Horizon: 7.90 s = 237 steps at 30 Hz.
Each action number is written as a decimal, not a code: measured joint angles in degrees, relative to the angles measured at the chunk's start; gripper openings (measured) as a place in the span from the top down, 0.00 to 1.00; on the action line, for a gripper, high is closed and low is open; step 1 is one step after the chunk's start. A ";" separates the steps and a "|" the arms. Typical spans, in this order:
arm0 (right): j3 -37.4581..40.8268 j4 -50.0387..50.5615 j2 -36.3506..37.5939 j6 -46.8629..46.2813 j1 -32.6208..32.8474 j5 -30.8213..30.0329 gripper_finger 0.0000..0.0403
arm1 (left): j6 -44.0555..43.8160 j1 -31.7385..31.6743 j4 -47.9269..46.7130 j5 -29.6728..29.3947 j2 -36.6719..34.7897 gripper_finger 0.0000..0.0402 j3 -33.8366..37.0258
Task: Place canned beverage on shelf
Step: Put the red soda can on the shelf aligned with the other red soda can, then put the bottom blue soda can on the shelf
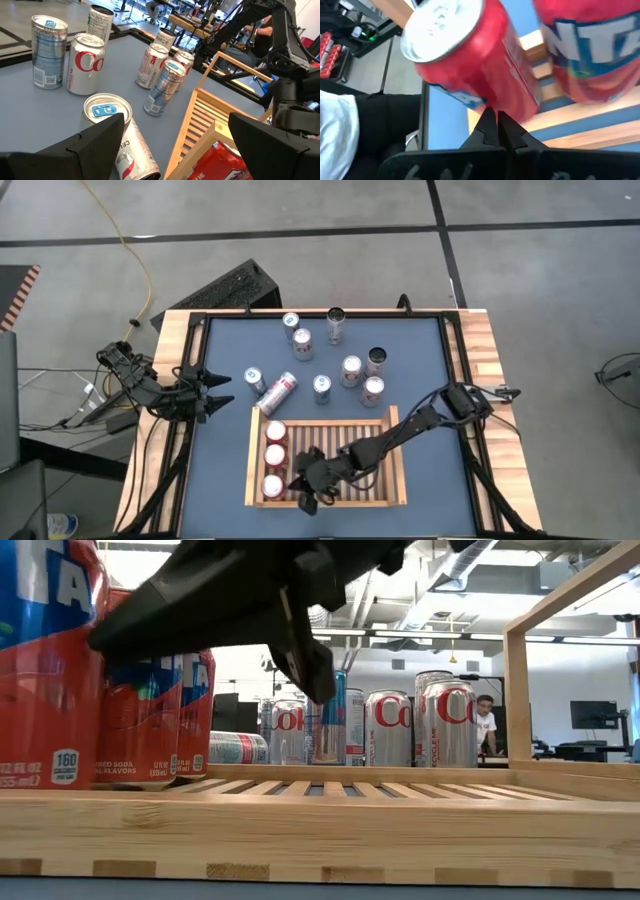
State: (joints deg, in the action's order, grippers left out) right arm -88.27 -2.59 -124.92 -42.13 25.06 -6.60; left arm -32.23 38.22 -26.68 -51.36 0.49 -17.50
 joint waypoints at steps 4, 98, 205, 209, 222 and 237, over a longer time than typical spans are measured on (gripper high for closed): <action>0.00 1.23 0.00 0.17 -0.59 0.53 1.00 | -0.02 0.01 0.00 -0.01 0.00 0.13 0.00; 17.87 32.67 48.70 42.41 -27.32 -9.01 0.96 | 30.82 0.02 17.40 2.78 2.74 0.13 -14.19; -13.34 58.53 13.25 96.83 -24.70 -5.33 0.29 | 34.48 0.02 10.69 -8.53 7.41 0.13 -17.22; -13.49 57.59 12.90 99.44 -24.77 -5.35 0.29 | 34.43 0.01 10.63 -8.63 7.41 0.13 -17.22; -13.38 57.14 11.03 103.69 -26.81 -5.31 0.29 | 34.32 0.00 10.64 -9.09 7.41 0.13 -17.22; -13.44 58.19 9.05 105.47 -26.68 -5.36 0.29 | 34.54 0.01 10.56 -9.26 7.41 0.13 -17.22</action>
State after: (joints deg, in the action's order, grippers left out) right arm -101.71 55.60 -115.87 63.34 -1.62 -11.96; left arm 2.31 38.23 -16.12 -60.62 7.90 -34.72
